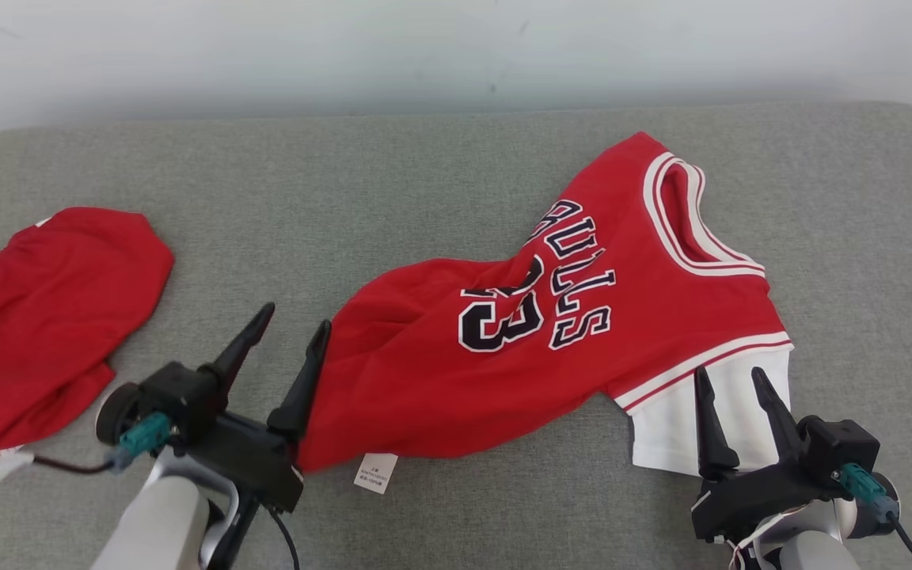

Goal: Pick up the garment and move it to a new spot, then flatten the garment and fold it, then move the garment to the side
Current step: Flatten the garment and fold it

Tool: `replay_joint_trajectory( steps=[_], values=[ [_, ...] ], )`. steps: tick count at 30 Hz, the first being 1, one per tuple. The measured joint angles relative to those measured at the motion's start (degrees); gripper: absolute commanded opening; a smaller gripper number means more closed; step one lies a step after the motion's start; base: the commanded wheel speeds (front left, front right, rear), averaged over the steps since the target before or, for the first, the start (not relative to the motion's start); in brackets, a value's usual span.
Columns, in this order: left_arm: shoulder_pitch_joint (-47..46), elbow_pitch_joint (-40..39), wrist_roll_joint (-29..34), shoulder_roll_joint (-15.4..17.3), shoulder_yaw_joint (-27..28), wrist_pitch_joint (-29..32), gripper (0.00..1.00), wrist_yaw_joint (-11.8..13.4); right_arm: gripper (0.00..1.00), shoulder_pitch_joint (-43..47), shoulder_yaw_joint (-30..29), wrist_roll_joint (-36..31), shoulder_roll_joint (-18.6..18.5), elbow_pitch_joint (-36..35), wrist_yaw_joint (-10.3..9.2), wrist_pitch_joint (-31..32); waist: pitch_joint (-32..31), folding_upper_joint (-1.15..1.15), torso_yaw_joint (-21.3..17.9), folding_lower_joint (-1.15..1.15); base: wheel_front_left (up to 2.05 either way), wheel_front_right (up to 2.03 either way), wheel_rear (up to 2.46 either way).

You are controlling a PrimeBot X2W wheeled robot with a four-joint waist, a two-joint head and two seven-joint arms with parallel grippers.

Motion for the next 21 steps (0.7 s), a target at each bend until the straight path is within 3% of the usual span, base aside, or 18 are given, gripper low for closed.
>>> replay_joint_trajectory(
  steps=[13, 21],
  values=[
    [15.13, -12.93, 5.35, -5.45, 9.49, -0.01, 1.00, 1.37, 1.00, 1.10, -1.43, 0.13, -0.63, 0.49, 0.00, 0.00, -0.89, 0.00, 1.19, -0.01, 0.00, 0.00, 0.00],
    [22.79, -19.94, 7.15, -7.84, 13.15, -0.01, 1.00, 1.91, 1.00, 2.64, -5.22, -1.15, -1.70, 2.85, 0.00, 0.44, -1.65, 0.00, 1.84, -0.01, 0.00, 0.00, 0.00]
  ],
)
